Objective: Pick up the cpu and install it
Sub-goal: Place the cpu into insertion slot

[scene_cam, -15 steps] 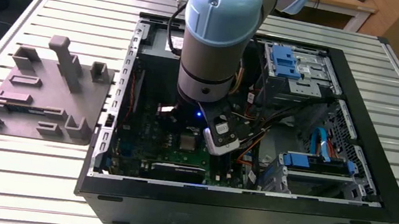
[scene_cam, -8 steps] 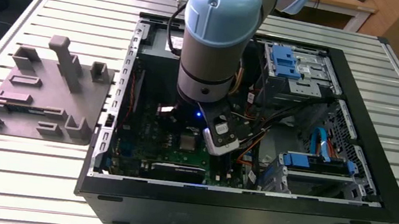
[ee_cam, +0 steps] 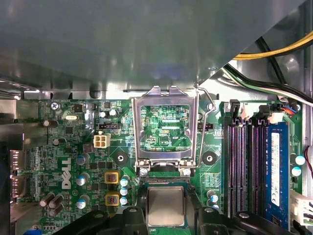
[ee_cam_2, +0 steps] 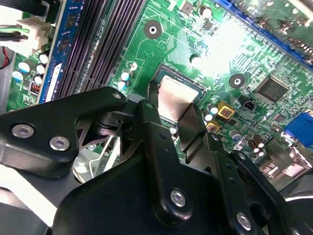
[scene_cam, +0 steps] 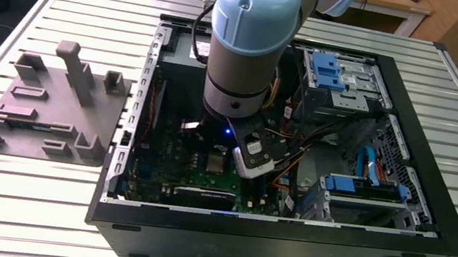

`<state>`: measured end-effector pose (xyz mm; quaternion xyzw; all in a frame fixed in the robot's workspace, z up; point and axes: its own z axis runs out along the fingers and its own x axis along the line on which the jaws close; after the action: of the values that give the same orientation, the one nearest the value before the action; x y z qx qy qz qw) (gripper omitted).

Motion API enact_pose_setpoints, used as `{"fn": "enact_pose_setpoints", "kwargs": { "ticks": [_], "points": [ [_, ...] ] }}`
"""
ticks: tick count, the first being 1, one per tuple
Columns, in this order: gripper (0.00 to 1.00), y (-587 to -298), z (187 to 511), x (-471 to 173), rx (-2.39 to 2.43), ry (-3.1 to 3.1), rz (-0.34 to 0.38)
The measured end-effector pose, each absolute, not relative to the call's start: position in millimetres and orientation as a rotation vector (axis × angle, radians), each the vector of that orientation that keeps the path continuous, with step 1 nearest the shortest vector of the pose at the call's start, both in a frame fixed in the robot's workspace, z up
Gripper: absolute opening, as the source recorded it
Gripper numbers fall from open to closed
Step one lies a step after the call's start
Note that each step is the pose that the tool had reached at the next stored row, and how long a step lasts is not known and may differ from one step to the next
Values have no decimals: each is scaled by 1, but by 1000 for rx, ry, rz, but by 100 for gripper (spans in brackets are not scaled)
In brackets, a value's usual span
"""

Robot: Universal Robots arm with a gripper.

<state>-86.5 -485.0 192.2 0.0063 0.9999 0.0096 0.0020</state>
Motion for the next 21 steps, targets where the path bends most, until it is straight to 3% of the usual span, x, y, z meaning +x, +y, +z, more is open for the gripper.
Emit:
{"fn": "enact_pose_setpoints", "kwargs": {
  "ticks": [21],
  "points": [
    [42, -485, 191, -87, 36, 3137, 32]
  ]
}}
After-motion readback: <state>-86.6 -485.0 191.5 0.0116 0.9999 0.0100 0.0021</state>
